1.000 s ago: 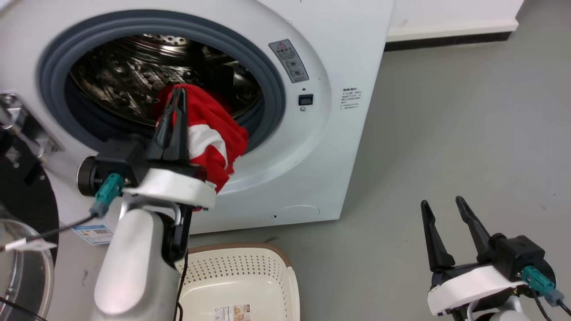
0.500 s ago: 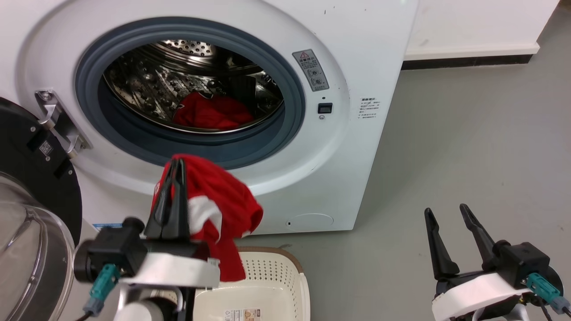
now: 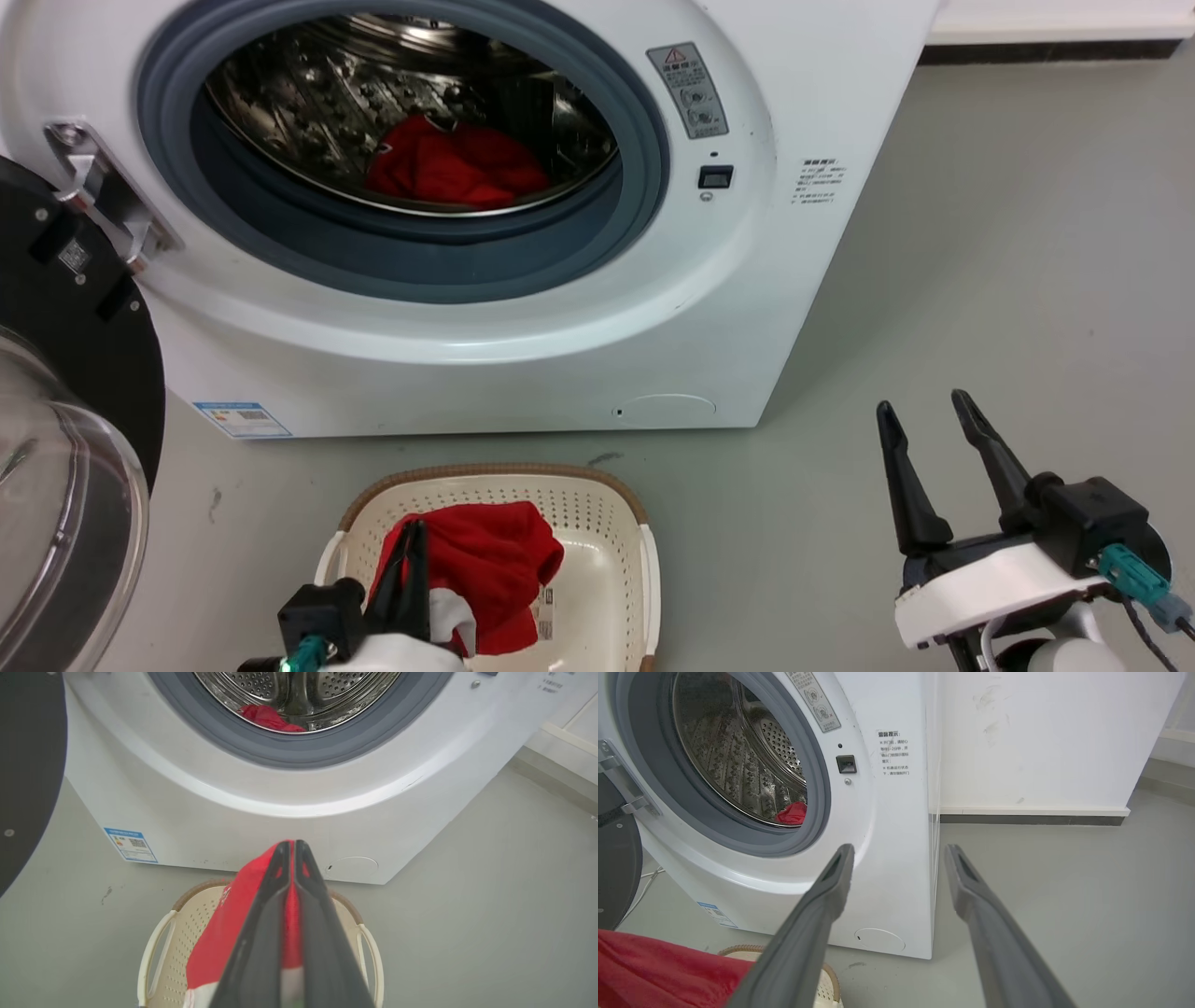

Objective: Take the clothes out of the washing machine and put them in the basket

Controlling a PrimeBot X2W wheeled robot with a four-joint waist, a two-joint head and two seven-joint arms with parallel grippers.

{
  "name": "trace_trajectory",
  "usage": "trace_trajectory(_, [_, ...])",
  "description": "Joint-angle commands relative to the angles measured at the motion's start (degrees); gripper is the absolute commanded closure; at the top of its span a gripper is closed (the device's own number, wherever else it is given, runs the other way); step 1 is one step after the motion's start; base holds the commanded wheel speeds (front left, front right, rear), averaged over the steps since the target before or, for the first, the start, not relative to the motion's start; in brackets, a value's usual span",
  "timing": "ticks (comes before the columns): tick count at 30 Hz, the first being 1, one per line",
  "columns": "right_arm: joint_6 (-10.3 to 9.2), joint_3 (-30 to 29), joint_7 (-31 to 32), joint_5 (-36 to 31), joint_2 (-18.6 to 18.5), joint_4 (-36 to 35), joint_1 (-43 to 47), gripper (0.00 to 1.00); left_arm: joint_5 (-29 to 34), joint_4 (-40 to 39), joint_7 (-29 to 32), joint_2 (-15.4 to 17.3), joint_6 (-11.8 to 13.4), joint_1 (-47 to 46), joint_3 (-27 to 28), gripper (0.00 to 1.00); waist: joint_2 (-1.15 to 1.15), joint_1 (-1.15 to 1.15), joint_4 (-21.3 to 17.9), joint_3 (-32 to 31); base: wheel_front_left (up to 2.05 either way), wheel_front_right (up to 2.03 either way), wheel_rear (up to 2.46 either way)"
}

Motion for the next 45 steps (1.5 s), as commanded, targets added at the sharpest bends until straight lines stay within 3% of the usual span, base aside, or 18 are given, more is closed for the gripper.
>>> trace_trajectory(1, [-0.03,0.3,-0.5,-0.1,0.0,-0.3,-1.4,0.0,-1.0,3.6,-1.2,0.0,-0.6,-2.9,0.3,1.0,0.0,0.0,-0.1,2.5,0.0,0.0,0.0])
trace_trajectory(10, [-0.02,2.2,-1.2,-0.9,0.0,-1.1,-6.0,0.0,-3.0,25.2,-4.1,0.2,-3.1,-16.8,2.9,1.0,0.0,0.0,-2.7,12.7,0.0,0.0,0.0])
trace_trajectory(20, [-0.03,6.1,-3.5,0.4,0.0,-0.3,-12.4,0.0,-3.9,46.4,-4.3,2.8,-4.9,-31.5,6.9,1.0,0.0,0.0,-7.3,25.0,0.0,0.0,0.0])
trace_trajectory(27, [-0.03,7.6,-5.3,1.7,0.1,0.9,-15.5,0.0,-5.9,53.6,-4.3,4.0,-4.2,-36.4,10.6,1.0,0.0,0.0,-9.4,31.5,0.0,0.0,0.0])
trace_trajectory(37, [-0.03,8.6,-6.9,1.6,0.1,2.3,-18.1,0.0,-6.3,57.1,-4.3,4.9,-3.6,-39.9,12.8,1.0,0.0,0.0,-10.0,34.9,0.0,0.0,0.0])
trace_trajectory(38, [-0.03,8.7,-7.0,1.5,0.1,2.5,-18.3,0.0,-6.3,57.5,-4.3,5.0,-3.7,-40.2,12.9,0.94,0.0,0.0,-10.0,34.8,0.0,0.0,0.0])
trace_trajectory(39, [-0.03,8.8,-7.1,1.4,0.1,2.8,-18.5,0.0,-6.2,57.9,-4.3,5.1,-3.8,-40.4,13.0,0.64,0.0,0.0,-9.9,34.6,0.0,0.0,0.0])
trace_trajectory(40, [-0.03,8.8,-7.1,1.2,0.0,3.2,-18.5,0.0,-6.2,58.4,-4.3,5.1,-3.8,-40.6,13.0,0.26,0.0,0.0,-9.9,34.3,0.0,0.0,0.0])
trace_trajectory(41, [-0.03,8.7,-7.2,1.2,0.0,3.5,-18.3,0.0,-6.2,58.9,-4.3,5.0,-3.9,-40.8,13.1,0.0,0.0,0.0,-9.8,33.8,0.0,0.0,0.0])
trace_trajectory(45, [-0.03,8.0,-7.4,0.4,0.0,4.7,-17.6,0.0,-5.8,59.5,-4.3,4.3,-4.0,-39.5,13.1,0.0,0.0,0.0,-9.1,30.3,0.0,0.0,0.0])
